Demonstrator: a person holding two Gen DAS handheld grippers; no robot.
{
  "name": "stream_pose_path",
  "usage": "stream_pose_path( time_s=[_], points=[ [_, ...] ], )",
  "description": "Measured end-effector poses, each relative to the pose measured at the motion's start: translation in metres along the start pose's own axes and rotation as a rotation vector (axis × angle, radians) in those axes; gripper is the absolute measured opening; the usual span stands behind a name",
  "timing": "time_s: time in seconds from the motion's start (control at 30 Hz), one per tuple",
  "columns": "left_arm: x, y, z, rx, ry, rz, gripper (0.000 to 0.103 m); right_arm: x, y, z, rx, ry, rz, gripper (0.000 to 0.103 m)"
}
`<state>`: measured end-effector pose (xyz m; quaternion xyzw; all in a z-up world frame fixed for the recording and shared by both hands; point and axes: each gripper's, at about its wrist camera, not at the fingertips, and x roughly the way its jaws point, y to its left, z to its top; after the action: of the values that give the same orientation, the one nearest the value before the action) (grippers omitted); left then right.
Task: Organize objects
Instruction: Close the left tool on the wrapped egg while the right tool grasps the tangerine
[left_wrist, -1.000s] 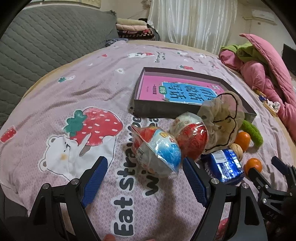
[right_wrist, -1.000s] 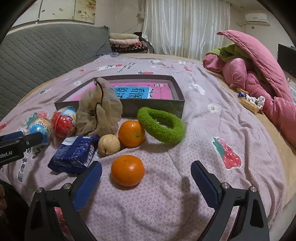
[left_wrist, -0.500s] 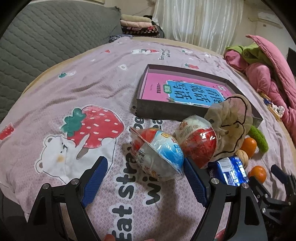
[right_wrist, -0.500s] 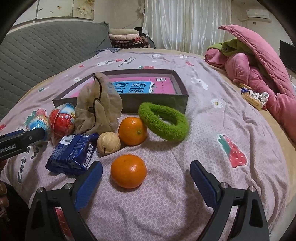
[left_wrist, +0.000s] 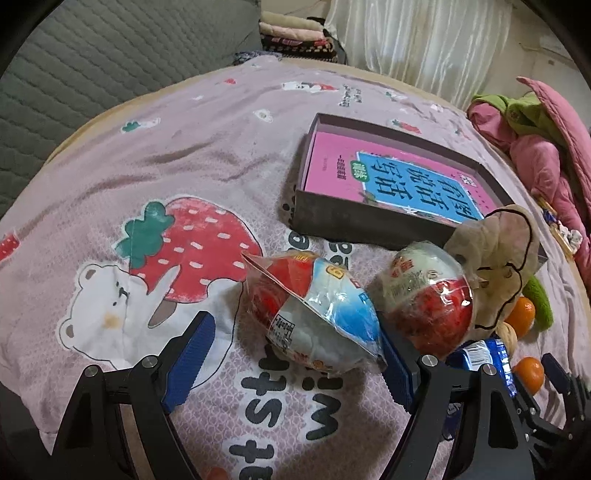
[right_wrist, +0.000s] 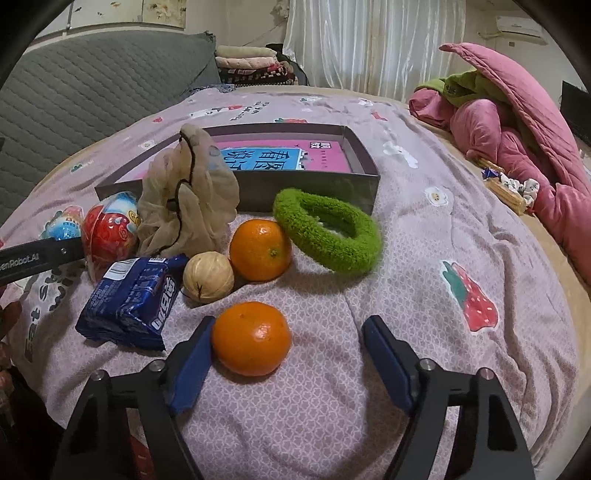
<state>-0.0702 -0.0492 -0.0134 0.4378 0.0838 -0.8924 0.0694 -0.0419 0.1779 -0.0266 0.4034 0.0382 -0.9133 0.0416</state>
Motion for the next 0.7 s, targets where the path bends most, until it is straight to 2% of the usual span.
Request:
stream_pose_path(
  time_s=[0.07, 0.13, 0.33, 0.43, 0.5, 0.7],
  points=[
    [0.0, 0.0, 0.001, -0.003, -0.005, 0.0, 0.084, 0.001, 0.002, 0.0, -0.008, -0.001, 0.0, 0.075],
    [0.001, 0.0, 0.002, -0.008, -0.007, 0.002, 0.084, 0.0, 0.004, 0.0, -0.016, -0.003, 0.011, 0.066],
    [0.002, 0.005, 0.006, -0.035, -0.006, -0.022, 0.082, -0.002, 0.01, -0.002, -0.056, -0.018, 0.032, 0.052],
    [0.003, 0.003, 0.006, -0.023, 0.001, -0.026, 0.073, -0.002, 0.013, -0.002, -0.07, -0.019, 0.038, 0.047],
    [0.004, 0.0, 0.005, -0.007, 0.001, -0.029, 0.061, -0.002, 0.014, -0.003, -0.071, -0.018, 0.045, 0.045],
    [0.002, -0.002, 0.003, 0.004, 0.005, -0.063, 0.061, -0.003, 0.015, -0.003, -0.082, -0.024, 0.051, 0.04]
  ],
)
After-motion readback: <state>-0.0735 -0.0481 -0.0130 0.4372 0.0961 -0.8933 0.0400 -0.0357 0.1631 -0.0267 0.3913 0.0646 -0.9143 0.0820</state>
